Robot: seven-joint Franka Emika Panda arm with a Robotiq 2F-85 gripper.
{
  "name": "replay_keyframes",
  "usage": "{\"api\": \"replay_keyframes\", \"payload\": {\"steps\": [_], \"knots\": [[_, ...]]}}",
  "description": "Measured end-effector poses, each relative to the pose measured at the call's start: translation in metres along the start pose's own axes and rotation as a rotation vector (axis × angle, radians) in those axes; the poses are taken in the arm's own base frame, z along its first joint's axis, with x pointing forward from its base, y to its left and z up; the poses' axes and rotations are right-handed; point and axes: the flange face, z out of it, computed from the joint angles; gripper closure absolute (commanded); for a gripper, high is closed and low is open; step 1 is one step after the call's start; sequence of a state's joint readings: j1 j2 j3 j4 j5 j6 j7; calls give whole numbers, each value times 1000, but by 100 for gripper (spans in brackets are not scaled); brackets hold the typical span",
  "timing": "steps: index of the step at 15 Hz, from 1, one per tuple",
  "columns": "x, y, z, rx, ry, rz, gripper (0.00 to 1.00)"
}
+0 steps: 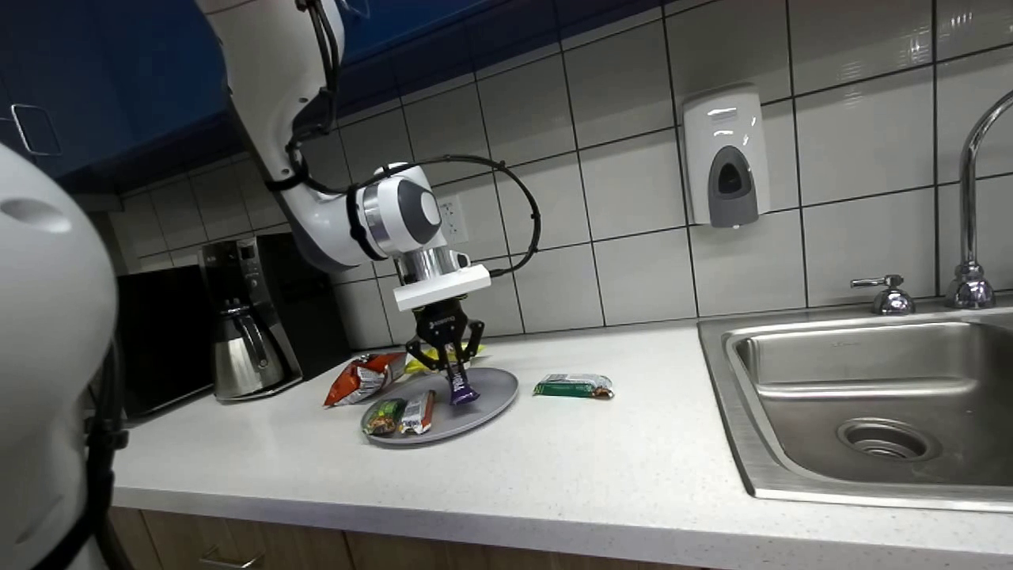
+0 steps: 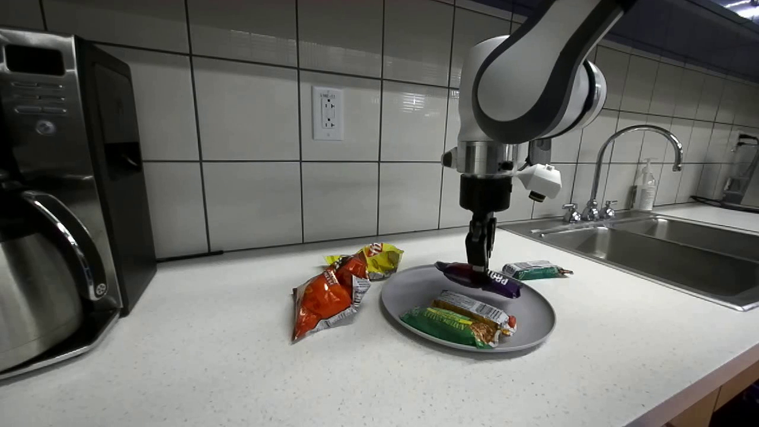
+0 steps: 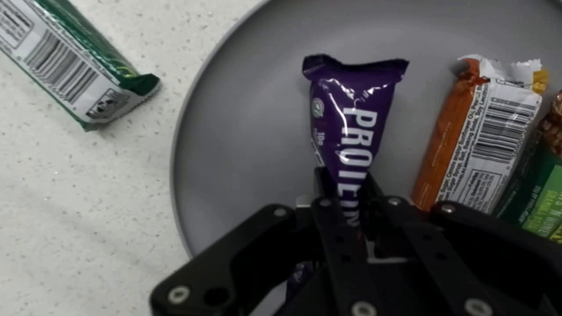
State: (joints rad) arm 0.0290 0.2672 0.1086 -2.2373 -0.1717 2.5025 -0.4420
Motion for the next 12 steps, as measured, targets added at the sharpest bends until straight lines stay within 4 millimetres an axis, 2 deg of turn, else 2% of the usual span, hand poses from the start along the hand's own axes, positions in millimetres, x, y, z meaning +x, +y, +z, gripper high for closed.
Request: {"api": "replay_keyframes", "payload": {"steps": [8,9,10,12], "knots": [[5,-12,8,21,-11,-8,94],[6,-13,9,26,-14,-7,59],[6,-14,11,31,-17,-5,58],[5,-15,13,42,-23,3,45]]}}
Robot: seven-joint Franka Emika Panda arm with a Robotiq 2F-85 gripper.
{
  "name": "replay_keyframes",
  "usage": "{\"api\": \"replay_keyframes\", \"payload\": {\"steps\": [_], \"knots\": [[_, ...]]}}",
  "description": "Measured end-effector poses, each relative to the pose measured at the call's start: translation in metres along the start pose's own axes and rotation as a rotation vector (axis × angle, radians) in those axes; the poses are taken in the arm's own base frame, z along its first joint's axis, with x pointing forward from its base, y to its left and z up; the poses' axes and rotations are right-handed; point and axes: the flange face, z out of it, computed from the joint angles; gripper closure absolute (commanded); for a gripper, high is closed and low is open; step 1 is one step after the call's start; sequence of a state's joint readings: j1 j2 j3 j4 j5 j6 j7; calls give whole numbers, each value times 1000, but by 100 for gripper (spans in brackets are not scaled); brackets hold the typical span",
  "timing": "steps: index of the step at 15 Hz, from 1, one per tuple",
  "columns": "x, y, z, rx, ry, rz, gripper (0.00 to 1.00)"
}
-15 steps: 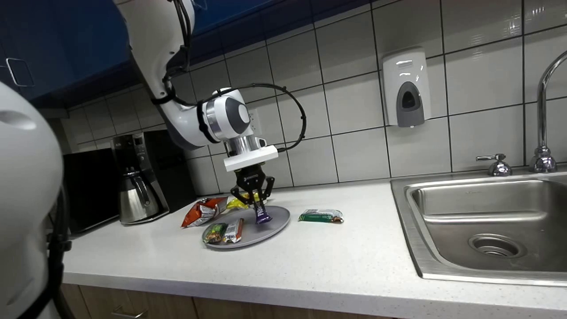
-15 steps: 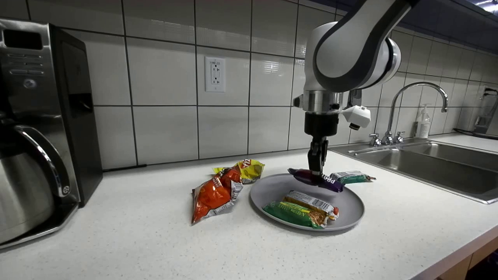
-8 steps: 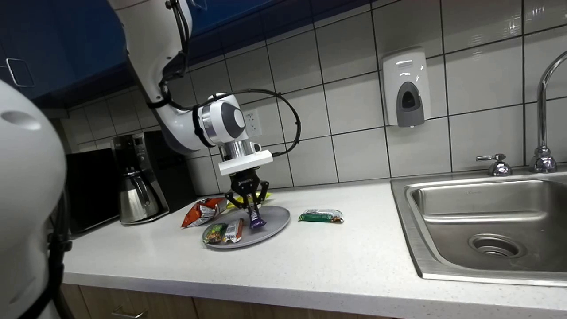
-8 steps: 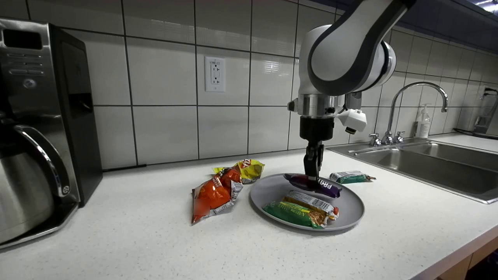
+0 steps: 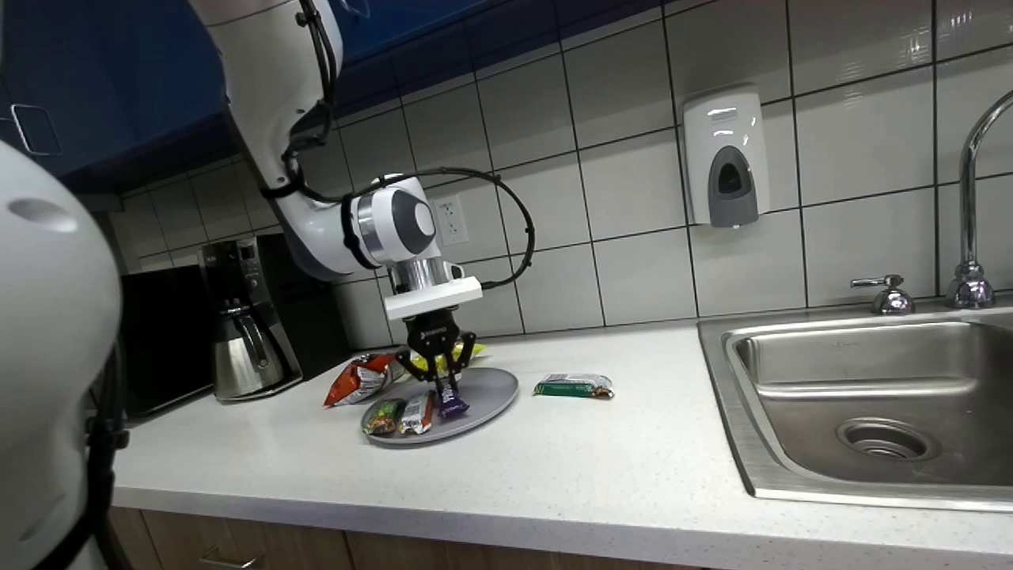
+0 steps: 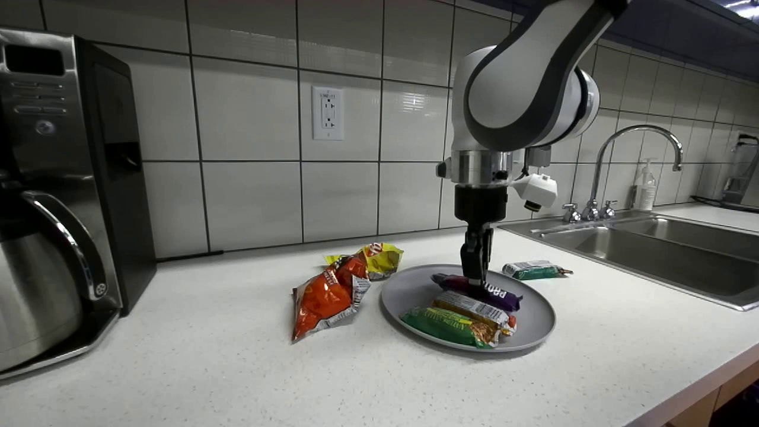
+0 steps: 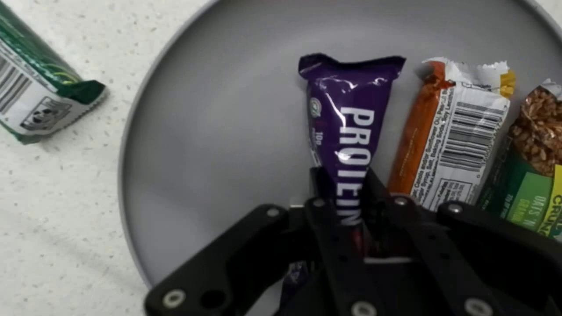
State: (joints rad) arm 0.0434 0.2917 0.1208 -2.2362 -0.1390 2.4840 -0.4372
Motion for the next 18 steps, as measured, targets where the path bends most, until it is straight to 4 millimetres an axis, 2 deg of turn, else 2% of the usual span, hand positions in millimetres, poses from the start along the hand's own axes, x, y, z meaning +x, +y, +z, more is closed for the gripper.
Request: {"api": "replay_keyframes", "payload": {"steps": [6,11,18], "knots": [[-1,0,0,22,-3,5,1],[-9,12,-8,20,3,-3,0],[-33,48,-39,-10,30,18,0]]}}
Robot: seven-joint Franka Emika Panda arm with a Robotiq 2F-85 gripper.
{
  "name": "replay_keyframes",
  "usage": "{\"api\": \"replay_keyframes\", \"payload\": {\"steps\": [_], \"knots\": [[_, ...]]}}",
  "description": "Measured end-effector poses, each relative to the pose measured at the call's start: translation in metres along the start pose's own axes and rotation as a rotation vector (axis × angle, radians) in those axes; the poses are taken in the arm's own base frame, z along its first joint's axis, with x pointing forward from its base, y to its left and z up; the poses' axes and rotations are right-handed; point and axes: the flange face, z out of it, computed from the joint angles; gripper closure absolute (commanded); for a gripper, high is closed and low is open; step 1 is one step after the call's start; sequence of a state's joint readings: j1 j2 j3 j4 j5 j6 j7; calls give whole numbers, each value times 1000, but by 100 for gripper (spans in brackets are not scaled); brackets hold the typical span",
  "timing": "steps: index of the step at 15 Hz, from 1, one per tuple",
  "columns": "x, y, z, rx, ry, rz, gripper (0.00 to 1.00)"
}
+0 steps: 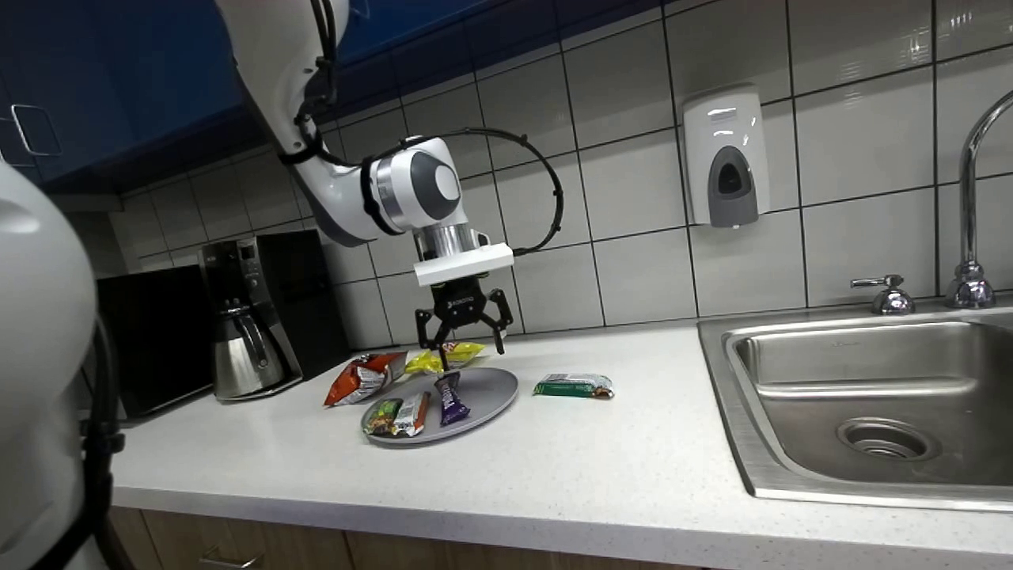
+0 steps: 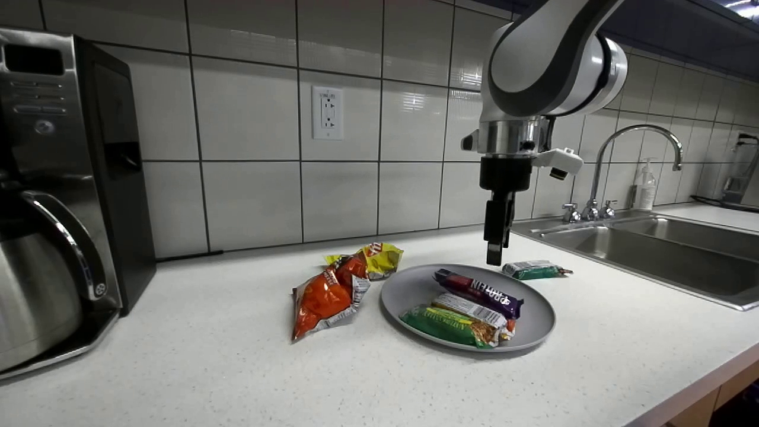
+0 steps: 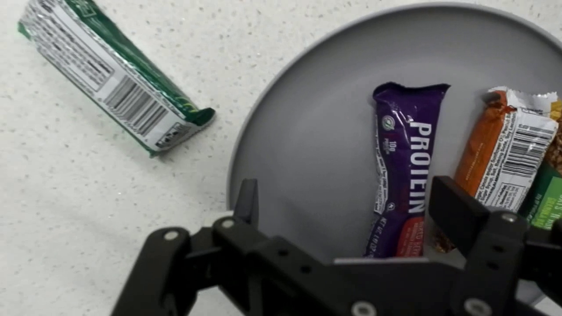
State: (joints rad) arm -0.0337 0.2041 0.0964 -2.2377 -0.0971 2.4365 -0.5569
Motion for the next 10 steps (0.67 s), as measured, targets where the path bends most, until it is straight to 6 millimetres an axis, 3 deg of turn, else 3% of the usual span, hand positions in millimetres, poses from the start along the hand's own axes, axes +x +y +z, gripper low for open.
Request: {"api": "replay_keyframes", "payload": {"steps": [6,10], "knots": [[-33,35,0,-3,-17,14,0],[-39,40,2,0,-22,14,0]]}}
